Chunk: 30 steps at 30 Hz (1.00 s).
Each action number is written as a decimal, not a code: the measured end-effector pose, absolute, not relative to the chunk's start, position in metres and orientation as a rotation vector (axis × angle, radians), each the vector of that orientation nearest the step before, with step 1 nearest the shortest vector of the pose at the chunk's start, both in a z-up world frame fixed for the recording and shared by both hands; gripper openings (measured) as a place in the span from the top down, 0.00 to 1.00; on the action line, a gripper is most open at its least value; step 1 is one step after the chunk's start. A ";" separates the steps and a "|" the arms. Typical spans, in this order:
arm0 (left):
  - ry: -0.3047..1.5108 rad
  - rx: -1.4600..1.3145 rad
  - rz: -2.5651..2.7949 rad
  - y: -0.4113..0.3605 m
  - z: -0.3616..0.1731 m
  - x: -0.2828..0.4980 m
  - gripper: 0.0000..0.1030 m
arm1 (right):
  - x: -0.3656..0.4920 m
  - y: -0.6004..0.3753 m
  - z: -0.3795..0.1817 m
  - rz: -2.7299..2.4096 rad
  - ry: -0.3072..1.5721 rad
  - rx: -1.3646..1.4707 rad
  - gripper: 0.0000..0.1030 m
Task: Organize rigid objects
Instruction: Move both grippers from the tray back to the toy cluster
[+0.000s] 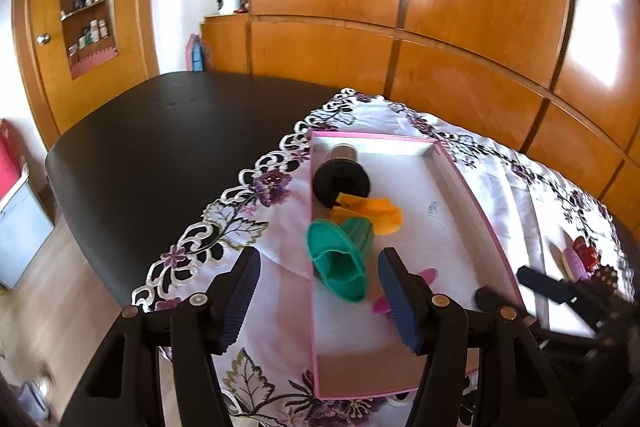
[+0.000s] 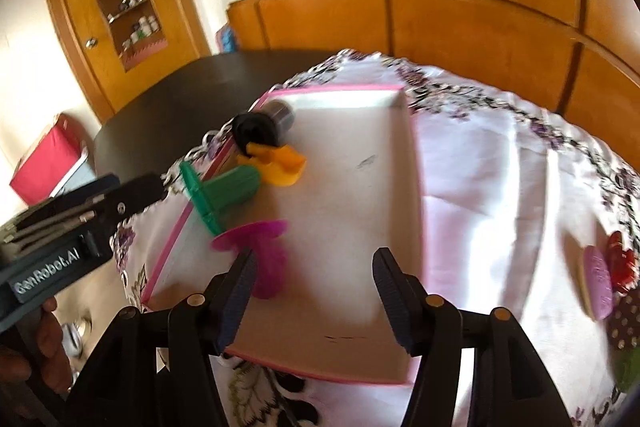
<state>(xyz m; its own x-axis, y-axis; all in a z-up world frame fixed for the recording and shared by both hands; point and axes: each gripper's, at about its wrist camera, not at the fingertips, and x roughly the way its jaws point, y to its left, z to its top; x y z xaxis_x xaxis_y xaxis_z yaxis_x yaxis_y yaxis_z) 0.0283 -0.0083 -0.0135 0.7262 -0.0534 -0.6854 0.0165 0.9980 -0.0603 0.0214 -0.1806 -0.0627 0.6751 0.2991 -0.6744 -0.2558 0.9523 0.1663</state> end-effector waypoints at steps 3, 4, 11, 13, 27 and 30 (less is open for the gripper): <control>0.754 -0.028 -0.061 -0.016 -0.013 0.026 0.38 | 0.019 -0.205 -0.054 0.258 0.746 0.092 0.41; 0.754 -0.022 -0.068 -0.018 -0.013 0.025 0.38 | 0.019 -0.214 -0.052 0.242 0.741 0.103 0.41; 0.751 0.018 -0.145 -0.038 -0.011 0.022 0.37 | 0.012 -0.285 -0.048 0.076 0.739 0.148 0.40; 0.744 0.037 -0.168 -0.047 -0.008 0.022 0.37 | 0.009 -0.305 -0.048 0.041 0.740 0.157 0.40; 0.754 0.184 -0.459 -0.142 0.007 0.021 0.37 | -0.046 -0.520 -0.047 -0.456 0.662 0.398 0.40; 0.778 0.211 -0.528 -0.168 0.005 0.019 0.37 | -0.054 -0.549 -0.055 -0.471 0.656 0.554 0.40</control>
<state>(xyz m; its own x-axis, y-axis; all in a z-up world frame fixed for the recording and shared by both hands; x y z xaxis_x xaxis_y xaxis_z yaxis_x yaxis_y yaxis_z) 0.0193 -0.1681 0.0048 0.5912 -0.3741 -0.7145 0.5260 0.8504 -0.0100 -0.0543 -0.5489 -0.0547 0.6992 -0.2321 -0.6762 0.5671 0.7560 0.3268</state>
